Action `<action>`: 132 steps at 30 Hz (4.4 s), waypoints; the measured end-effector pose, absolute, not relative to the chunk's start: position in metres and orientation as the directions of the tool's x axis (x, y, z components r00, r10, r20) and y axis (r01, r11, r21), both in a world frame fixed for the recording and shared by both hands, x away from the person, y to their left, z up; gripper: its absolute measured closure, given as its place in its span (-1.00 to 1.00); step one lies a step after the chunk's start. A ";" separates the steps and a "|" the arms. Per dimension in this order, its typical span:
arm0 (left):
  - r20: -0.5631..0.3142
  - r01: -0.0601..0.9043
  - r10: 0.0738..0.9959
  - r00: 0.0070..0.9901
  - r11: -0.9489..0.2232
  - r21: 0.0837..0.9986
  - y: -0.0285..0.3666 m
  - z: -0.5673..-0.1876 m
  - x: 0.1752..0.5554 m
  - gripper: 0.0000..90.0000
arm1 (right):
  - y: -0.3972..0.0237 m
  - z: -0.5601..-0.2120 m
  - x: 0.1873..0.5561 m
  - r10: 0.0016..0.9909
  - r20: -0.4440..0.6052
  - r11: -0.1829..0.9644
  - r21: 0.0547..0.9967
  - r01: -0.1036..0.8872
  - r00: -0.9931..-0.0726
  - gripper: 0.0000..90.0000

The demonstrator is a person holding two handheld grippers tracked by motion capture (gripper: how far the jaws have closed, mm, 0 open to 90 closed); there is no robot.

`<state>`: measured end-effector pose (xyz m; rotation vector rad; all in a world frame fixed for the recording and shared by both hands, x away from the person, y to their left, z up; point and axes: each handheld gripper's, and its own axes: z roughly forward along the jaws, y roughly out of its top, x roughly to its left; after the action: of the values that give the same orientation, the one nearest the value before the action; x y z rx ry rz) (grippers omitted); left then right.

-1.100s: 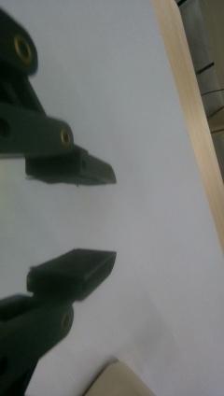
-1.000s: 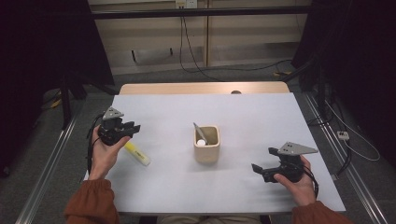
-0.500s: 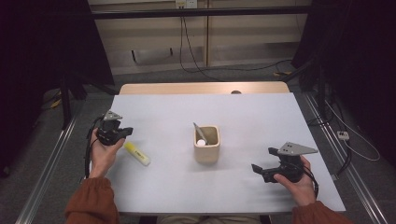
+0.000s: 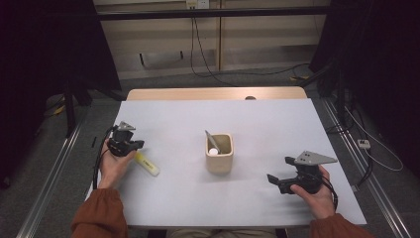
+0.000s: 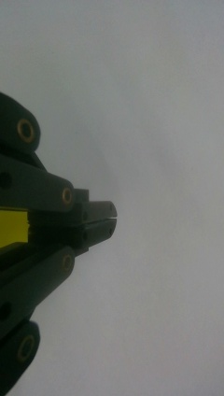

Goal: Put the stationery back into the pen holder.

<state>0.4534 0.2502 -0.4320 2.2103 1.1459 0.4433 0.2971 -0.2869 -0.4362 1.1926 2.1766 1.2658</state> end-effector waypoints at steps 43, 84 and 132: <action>-0.036 0.672 0.765 0.643 -0.541 0.506 0.267 -0.433 0.432 1.00 | -0.285 -0.437 0.298 0.805 0.102 0.253 0.833 0.492 -0.585 -0.89; 0.026 0.469 0.593 0.805 -0.662 0.585 0.278 -0.403 0.399 -0.64 | -0.284 -0.437 0.298 0.801 0.098 0.261 0.831 0.492 -0.590 -0.89; -0.052 0.423 0.434 0.899 -0.833 0.356 0.264 -0.424 0.407 0.31 | -0.283 -0.437 0.297 0.797 0.091 0.269 0.832 0.485 -0.598 -0.89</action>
<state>0.4066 0.2641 -0.4238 2.7012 0.6318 0.0439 0.2973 -0.2828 -0.4368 1.1679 2.1994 1.2523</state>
